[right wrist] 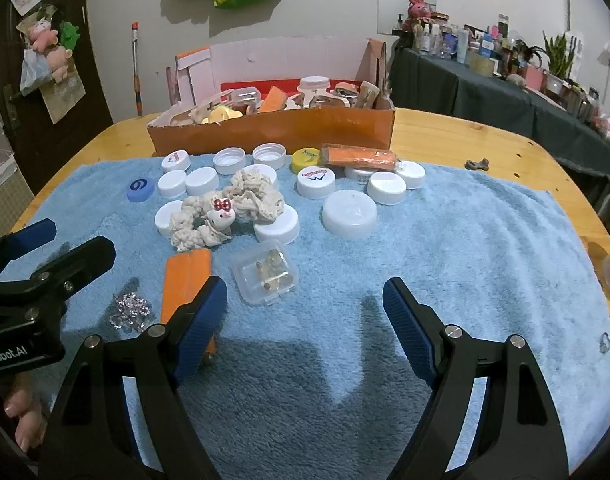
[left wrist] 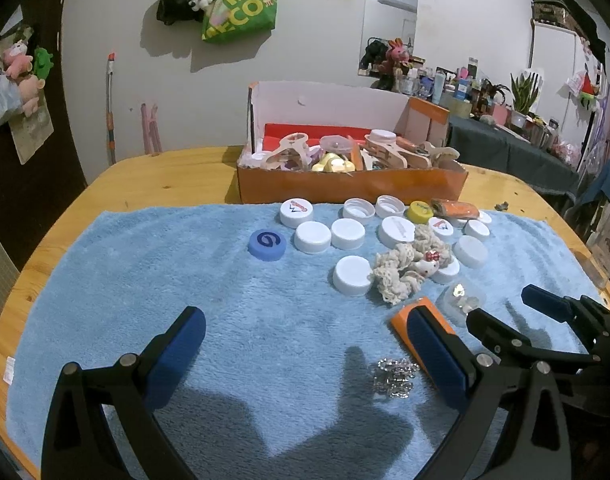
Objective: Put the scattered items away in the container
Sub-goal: 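Withdraw both grippers from the box back over the towel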
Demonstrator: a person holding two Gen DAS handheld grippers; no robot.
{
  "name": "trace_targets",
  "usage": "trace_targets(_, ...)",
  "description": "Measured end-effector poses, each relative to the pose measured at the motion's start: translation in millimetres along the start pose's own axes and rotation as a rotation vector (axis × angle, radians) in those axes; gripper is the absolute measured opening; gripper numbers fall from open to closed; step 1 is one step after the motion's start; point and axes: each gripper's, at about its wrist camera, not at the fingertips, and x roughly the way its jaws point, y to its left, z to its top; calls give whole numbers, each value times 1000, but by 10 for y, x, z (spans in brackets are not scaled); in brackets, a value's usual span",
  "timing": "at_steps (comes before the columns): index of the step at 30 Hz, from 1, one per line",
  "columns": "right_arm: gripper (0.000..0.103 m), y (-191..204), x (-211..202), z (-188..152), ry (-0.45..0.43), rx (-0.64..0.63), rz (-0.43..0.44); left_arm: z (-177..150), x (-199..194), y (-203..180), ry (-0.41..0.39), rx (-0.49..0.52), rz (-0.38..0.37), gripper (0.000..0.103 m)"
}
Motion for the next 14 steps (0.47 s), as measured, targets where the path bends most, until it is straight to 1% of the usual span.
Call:
trace_targets(8,80,0,14,-9,6,1,2,-15,-30,-49,-19,26,16,103)
trace_targets(14,80,0,19,-13,8,-1,1,-11,-14,-51,-4,24,12,103)
